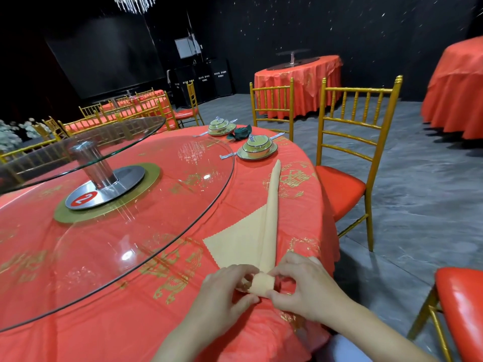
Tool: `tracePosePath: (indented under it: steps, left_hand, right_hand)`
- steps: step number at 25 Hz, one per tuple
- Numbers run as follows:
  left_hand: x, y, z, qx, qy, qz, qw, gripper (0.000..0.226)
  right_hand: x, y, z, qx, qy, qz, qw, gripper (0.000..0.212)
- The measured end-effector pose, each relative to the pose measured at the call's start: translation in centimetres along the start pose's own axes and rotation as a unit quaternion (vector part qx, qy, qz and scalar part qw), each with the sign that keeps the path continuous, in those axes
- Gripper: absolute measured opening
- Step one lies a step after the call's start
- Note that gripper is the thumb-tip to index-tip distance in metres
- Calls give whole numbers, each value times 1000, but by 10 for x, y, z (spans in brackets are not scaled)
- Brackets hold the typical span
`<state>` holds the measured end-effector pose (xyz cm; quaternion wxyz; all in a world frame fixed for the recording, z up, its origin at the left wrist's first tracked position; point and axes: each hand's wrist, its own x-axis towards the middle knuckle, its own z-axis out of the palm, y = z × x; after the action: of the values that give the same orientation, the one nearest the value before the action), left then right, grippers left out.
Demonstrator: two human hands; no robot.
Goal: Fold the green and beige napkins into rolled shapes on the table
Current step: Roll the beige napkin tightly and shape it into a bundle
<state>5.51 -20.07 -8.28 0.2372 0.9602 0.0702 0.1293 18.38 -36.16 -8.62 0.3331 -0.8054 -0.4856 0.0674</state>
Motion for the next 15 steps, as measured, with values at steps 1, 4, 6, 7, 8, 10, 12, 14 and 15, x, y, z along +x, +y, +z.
tracePosePath:
  steps: [1,4,6,7,8,10,12,14,15]
  left_hand:
    - [3,0,-1,0,-1,3,1000,41]
    - [10,0,-9,-16,-26,4,1000,37]
    - [10,3,-12,-35,-42,-2,998,34]
    - [10,5,-13,-44,-49,-6,998,33]
    - [8,8,-12,-52,-56,-11,997,32]
    - [4,13,-11,-78,-78,-27,994,31]
    - [1,17,-11,-104,-105,-55,988,31]
    - [4,20,-13,-107,-125,-81,983,29]
    - [7,21,-15,-107,-135,-94,981,26]
  right_hand:
    - [2,2,-1,12,-5,2,1000,64]
    - [4,3,-2,31,-19,0,999,62]
    - [1,3,-3,31,-29,-5,999,59]
    - [-2,3,-4,34,-36,-6,999,57]
    - [-5,3,-5,41,-45,-6,998,55]
    - [-11,2,-7,63,-60,-5,996,44]
    - [-16,3,-8,68,-69,-10,995,37]
    - [-19,4,-8,68,-59,-14,996,39]
    - [-20,4,-8,77,-44,-17,996,36]
